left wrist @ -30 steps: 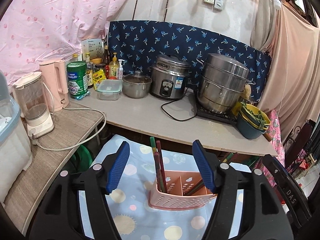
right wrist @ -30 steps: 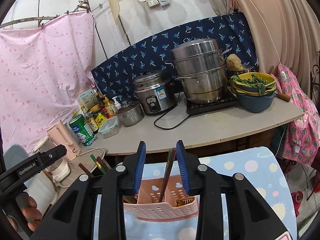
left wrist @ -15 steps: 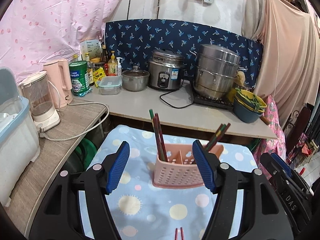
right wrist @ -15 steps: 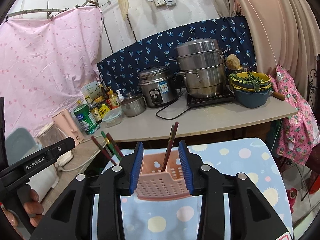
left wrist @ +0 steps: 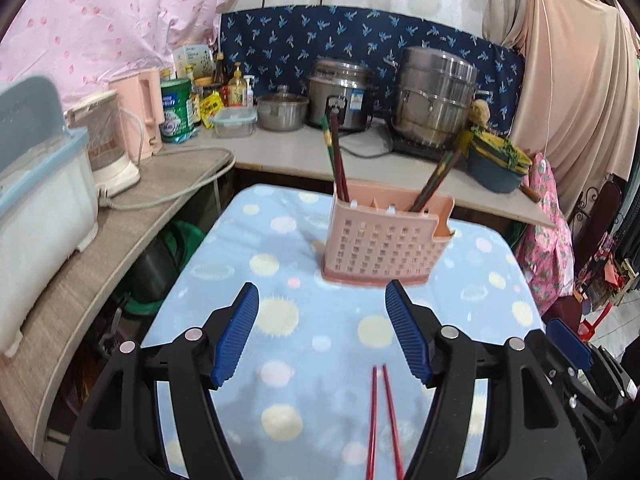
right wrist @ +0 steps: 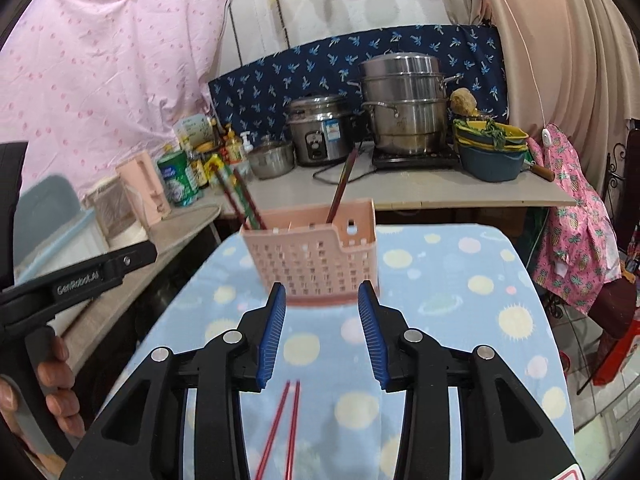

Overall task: Organize utensils
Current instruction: 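Move both tools back down to the last two red chopsticks, then grasp a red chopstick with the right tool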

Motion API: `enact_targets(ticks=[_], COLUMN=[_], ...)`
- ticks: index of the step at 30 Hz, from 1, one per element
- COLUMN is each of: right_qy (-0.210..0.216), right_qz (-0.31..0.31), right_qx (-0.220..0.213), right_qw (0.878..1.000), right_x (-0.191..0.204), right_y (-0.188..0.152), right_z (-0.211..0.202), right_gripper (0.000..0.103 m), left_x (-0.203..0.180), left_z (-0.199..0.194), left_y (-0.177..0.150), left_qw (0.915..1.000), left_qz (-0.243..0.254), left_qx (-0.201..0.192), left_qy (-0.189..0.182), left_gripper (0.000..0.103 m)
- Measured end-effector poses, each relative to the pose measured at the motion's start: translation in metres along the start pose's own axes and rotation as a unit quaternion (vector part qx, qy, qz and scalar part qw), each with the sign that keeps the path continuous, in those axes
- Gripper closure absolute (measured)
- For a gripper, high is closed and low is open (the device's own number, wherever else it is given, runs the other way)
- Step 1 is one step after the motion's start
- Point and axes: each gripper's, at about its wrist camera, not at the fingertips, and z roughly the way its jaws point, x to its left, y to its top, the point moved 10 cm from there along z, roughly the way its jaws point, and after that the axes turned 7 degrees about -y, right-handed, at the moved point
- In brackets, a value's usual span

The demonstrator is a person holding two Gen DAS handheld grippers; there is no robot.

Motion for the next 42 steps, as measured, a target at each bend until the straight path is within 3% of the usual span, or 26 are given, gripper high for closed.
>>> enact_targets(ticks=[13, 19, 27, 37, 40, 42], right_qy=[0.002, -0.001, -0.001, 0.006, 0.007, 0.005], right_qz=[-0.037, -0.047, -0.051, -0.064, -0.065, -0.067], right_qx=[0.083, 0.107, 0.135, 0.149, 0.152, 0.155], right_qw=[0.996, 0.993, 0.990, 0.987, 0.986, 0.986], right_x=[0.016, 0.021, 0.025, 0.040, 0.042, 0.041], right_y=[-0.135, -0.179, -0.217, -0.236, -0.240, -0.242], right_z=[-0.025, -0.030, -0.026, -0.021, -0.019, -0.018], right_gripper=[0.066, 0.066, 0.066, 0.066, 0.070, 0.079], left_x=[0.025, 0.033, 0.036, 0.030, 0.026, 0.024], left_z=[-0.008, -0.010, -0.013, -0.016, -0.016, -0.017], left_y=[-0.121, -0.163, -0.200, -0.222, -0.225, -0.226], left_qw=[0.9968, 0.9939, 0.9904, 0.9884, 0.9882, 0.9881], left_qz=[-0.013, -0.013, -0.012, 0.002, 0.006, 0.009], left_qx=[0.077, 0.107, 0.136, 0.152, 0.153, 0.153], left_qy=[0.016, 0.021, 0.021, 0.014, 0.012, 0.010], left_gripper=[0.041, 0.041, 0.041, 0.039, 0.037, 0.037])
